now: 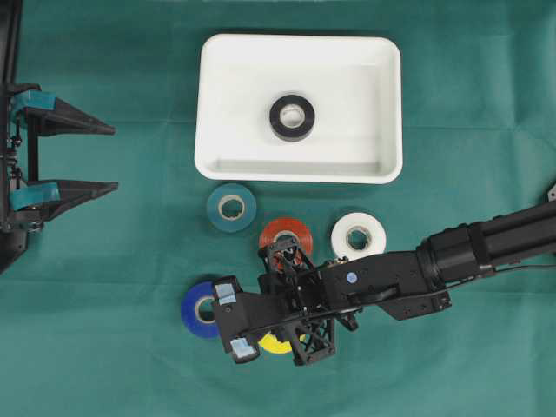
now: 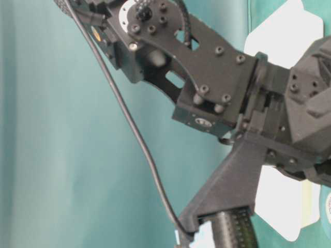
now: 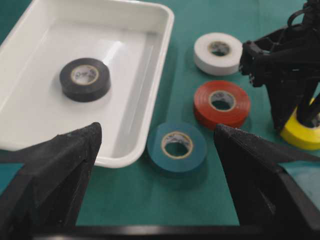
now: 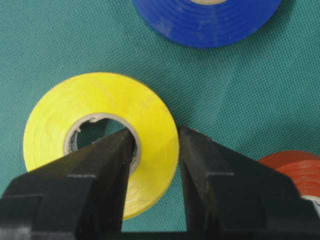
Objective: Pick up the tape from a random location and place it into the white case.
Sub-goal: 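Lower the open right gripper onto the yellow tape roll's rim, then close the right gripper on the yellow tape rim and lift it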
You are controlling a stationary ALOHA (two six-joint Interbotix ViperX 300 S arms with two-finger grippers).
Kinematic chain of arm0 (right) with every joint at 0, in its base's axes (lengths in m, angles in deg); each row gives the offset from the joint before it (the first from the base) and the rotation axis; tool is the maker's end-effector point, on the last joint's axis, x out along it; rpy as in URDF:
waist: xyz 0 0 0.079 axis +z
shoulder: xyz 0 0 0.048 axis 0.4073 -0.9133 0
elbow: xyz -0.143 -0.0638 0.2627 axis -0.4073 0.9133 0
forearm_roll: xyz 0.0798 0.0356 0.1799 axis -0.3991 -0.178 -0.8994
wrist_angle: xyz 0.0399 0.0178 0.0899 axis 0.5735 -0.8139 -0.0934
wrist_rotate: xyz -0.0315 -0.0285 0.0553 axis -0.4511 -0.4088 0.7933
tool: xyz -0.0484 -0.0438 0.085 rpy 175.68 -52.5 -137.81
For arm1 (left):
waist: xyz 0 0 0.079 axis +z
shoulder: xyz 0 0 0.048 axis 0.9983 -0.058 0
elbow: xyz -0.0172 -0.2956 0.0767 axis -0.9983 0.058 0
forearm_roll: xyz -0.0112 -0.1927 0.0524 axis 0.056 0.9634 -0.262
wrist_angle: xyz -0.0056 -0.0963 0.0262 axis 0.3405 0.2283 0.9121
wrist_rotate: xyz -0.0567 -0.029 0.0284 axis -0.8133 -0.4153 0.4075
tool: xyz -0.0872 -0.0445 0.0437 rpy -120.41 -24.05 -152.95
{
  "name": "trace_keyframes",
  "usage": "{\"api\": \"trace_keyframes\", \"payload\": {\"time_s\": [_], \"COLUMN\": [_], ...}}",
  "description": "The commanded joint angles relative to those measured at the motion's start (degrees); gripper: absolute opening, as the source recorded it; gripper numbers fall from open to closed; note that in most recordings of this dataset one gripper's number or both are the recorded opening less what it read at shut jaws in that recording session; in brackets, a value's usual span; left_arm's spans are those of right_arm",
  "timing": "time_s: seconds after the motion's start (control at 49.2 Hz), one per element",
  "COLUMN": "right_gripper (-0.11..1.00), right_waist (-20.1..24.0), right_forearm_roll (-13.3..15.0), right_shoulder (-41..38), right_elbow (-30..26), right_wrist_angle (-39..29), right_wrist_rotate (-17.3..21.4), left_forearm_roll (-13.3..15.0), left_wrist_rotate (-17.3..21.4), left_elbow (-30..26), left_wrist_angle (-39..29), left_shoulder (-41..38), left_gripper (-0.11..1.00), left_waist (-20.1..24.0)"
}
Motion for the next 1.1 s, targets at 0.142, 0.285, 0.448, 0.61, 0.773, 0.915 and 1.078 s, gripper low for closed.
{"api": "trace_keyframes", "payload": {"time_s": [0.142, 0.285, 0.448, 0.61, 0.773, 0.915, 1.078], "right_gripper": [0.29, 0.29, 0.29, 0.29, 0.29, 0.29, 0.29], "right_waist": [0.0, 0.0, 0.0, 0.0, 0.0, 0.0, 0.0], "right_forearm_roll": [-0.1, -0.2, -0.1, -0.2, -0.2, -0.2, -0.2], "right_shoulder": [1.1, 2.0, 4.4, 7.4, 10.7, 13.2, 15.0], "right_elbow": [-0.9, -1.3, -1.5, -1.5, -1.5, -2.2, -4.2], "right_wrist_angle": [0.3, -1.3, -3.7, -5.4, -7.2, -9.8, -14.6], "right_wrist_rotate": [0.0, 0.0, 0.0, 0.1, 0.2, 0.2, 0.2], "left_forearm_roll": [0.1, 0.0, 0.0, 0.0, 0.1, 0.0, 0.0], "left_wrist_rotate": [0.1, 0.1, 0.1, 0.1, 0.1, 0.1, 0.1], "left_elbow": [-0.7, -0.7, -0.8, -0.8, -0.7, -0.7, -0.7], "left_wrist_angle": [0.3, 0.3, 0.3, 0.4, 0.3, 0.3, 0.4], "left_shoulder": [-0.5, -0.4, -0.4, -0.4, -0.4, -0.4, -0.4], "left_gripper": [0.91, 0.91, 0.91, 0.91, 0.91, 0.91, 0.91], "left_waist": [-0.1, -0.1, -0.1, -0.1, -0.1, -0.1, -0.1]}}
